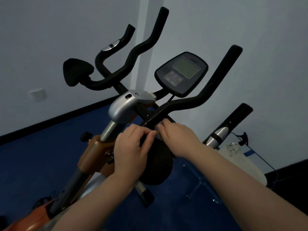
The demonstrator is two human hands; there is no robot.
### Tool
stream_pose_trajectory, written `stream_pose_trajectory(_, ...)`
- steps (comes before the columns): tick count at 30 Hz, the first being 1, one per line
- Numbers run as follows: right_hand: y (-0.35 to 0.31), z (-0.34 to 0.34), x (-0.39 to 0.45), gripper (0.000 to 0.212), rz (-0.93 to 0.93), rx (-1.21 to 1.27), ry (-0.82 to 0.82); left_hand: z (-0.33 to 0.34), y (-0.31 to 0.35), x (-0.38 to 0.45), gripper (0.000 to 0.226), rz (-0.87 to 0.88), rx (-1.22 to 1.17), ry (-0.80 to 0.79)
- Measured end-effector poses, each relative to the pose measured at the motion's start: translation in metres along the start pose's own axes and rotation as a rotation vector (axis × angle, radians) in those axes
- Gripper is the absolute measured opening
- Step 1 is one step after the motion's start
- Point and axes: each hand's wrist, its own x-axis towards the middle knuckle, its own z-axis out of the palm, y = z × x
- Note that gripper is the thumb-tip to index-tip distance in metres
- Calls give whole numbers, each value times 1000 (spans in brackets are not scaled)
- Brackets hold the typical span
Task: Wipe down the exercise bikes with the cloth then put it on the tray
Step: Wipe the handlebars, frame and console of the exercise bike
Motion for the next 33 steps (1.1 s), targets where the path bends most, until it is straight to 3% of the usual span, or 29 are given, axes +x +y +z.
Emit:
stream_pose_trajectory(4,13,0,-10,38,53,193,-37,0,-2,0,22,12,-9,-2)
stream_pose_trajectory(6,21,-3,-20,35,62,123,-94,0,-2,0,20,11,-21,-5)
stream_pose_trajectory(9,13,2,-15,26,11,-48,-18,0,0,1,19,18,-24,-15)
stream_pose_trajectory(13,8,14,-26,52,77,-4,123,-5,6,4,21,39,33,-48)
stream_pose_trajectory(16,27,9,-60,60,-83,-230,155,-5,29,10,18,157,105,-61)
stream_pose_trajectory(19,62,-19,-83,46,-226,-372,83,12,56,29,18,259,81,-186)
stream_pose_trajectory(22,100,-45,-88,30,-78,-291,305,35,70,49,15,150,44,-373)
stream_pose_trajectory(25,67,-17,-79,20,194,-81,517,50,63,45,22,133,315,-435)
stream_pose_trajectory(27,42,13,-82,22,118,-57,528,53,59,40,30,159,418,-438)
stream_pose_trajectory(30,70,3,-86,31,-100,-192,438,55,53,44,37,189,537,-514)
stream_pose_trajectory(33,101,-20,-78,27,12,-135,542,57,51,45,43,211,586,-575)
